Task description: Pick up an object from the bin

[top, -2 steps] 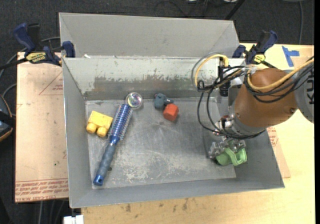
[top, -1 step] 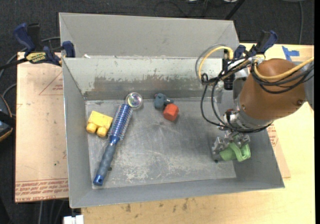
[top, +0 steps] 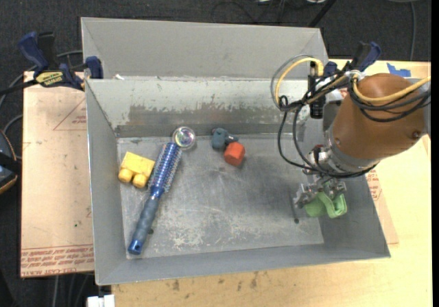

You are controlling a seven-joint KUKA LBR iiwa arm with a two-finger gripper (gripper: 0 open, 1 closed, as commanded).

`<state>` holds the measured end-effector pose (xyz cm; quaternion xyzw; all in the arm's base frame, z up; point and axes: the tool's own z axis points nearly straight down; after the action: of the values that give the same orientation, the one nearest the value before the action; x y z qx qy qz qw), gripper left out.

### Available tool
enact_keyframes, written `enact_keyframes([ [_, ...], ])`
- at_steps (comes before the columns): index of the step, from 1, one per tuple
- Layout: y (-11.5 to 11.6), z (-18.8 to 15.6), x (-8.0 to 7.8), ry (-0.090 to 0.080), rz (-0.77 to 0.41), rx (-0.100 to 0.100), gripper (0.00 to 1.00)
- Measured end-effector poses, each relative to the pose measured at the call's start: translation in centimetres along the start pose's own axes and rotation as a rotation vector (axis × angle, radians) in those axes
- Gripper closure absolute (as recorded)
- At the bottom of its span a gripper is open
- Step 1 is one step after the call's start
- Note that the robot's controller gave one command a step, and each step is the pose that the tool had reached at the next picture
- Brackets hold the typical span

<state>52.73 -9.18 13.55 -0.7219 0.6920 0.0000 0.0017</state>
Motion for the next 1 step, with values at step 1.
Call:
enact_keyframes([
  [1,-0.06,-0.31,-0.15,-0.001,0.004,-0.001,1.0],
])
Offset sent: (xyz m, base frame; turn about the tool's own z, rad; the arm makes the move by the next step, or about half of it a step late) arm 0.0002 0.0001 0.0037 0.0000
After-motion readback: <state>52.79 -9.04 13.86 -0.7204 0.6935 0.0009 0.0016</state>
